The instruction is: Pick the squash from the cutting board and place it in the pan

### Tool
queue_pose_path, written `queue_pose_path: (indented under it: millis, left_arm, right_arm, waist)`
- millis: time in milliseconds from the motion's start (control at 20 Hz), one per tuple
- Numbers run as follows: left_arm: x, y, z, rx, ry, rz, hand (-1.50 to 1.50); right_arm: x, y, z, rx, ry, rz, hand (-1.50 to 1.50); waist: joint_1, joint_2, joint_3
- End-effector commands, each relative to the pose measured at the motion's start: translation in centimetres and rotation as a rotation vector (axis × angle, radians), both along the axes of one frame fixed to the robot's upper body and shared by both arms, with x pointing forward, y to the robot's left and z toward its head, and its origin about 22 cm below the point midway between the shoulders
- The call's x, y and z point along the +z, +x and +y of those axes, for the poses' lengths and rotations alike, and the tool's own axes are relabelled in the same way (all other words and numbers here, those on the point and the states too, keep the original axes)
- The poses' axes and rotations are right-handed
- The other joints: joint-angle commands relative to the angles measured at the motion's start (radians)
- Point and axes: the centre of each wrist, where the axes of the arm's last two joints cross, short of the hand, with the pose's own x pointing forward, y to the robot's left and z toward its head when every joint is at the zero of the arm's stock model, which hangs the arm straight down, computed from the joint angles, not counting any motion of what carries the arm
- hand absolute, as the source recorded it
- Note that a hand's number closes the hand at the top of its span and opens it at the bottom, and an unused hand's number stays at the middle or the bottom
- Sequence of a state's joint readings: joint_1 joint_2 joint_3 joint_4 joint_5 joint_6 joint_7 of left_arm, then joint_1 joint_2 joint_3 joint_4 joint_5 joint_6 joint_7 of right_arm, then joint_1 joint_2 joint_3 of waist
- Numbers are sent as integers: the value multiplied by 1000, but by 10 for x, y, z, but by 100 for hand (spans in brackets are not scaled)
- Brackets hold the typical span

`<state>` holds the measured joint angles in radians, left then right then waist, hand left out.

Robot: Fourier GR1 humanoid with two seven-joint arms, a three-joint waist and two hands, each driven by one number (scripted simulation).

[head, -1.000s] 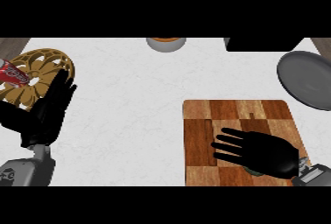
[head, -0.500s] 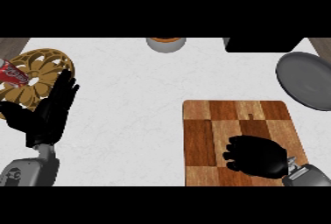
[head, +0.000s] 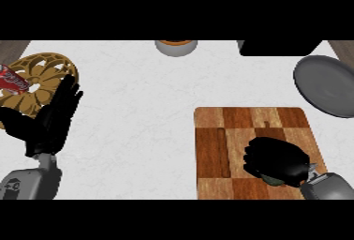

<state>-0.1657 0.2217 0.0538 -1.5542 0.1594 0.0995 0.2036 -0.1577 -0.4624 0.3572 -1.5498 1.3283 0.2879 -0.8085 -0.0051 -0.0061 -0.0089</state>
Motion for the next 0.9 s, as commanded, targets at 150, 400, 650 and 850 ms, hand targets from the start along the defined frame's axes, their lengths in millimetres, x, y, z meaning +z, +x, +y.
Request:
queue_pose_path:
  millis: [150,400,650,850]
  left_arm:
    - [5,-2,5,25,4,2,0]
    - [7,-3,14,39,2,-7,0]
    - [-3,-10,8,27,-6,23,0]
    - [11,7,-4,9,-8,12,0]
  right_arm:
    - [-15,6,-47,-735,102,98,150]
    - [47,-2,-42,-857,256,-239,150]
    - [121,-10,-23,-857,391,-482,150]
    - [162,-32,-33,-884,398,-506,150]
  waist:
    - [-37,4,9]
    - [-29,-4,8]
    - [-13,-4,7]
    - [-9,2,8]
